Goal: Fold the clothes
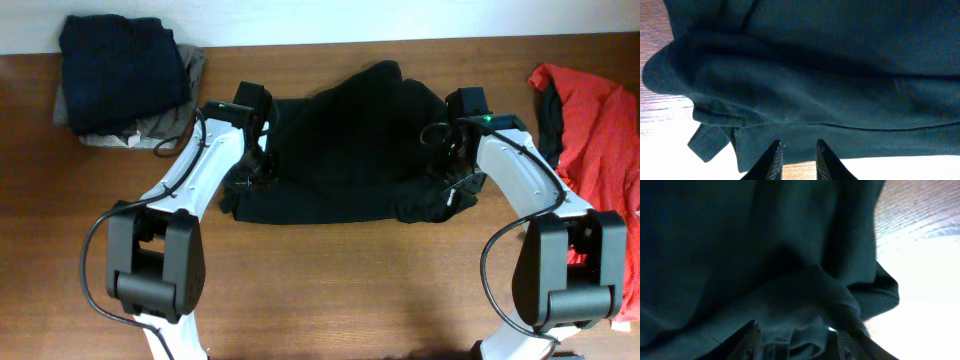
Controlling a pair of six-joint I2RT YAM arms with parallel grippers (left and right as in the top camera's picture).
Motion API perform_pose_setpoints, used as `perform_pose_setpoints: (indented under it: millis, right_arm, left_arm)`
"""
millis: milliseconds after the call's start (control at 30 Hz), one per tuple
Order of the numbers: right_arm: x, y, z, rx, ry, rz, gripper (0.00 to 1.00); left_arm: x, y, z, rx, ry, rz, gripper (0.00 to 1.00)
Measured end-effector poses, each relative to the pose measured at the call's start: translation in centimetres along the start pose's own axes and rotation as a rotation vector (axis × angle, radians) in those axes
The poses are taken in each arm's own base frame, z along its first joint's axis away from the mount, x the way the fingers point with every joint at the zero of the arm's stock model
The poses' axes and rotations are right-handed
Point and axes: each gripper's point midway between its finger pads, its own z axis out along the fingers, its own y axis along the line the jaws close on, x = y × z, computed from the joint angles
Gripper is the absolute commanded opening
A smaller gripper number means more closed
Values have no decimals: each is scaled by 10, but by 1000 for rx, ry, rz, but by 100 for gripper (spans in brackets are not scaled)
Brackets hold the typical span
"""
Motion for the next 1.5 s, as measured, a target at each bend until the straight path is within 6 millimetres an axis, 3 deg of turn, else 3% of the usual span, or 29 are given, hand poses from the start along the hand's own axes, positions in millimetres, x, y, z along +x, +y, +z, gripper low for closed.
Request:
perform_pose_setpoints:
  millis: [200,367,533,733,1200,1500]
  right_arm:
    - [-5,5,1,-23,-18,-3,57]
    - [-3,5,11,-12,2,-4,56]
    - [-6,7,26,-12,10,-10,33]
    - [-19,16,28,-46,-41,-8,8]
    - [-49,29,24,-114,-155,8,4]
    - [-82,15,19,-143,-246,70,4]
  left_arm:
    - [5,2,21,-15,54,-2,24]
    - [6,3,25,-18,67,-2,24]
    - [5,2,28,-18,67,-2,24]
    - [6,3,34,-22,82,-3,24]
    - [2,2,35,-17,62,1,25]
    - [-10,1,35,-17,15,8,25]
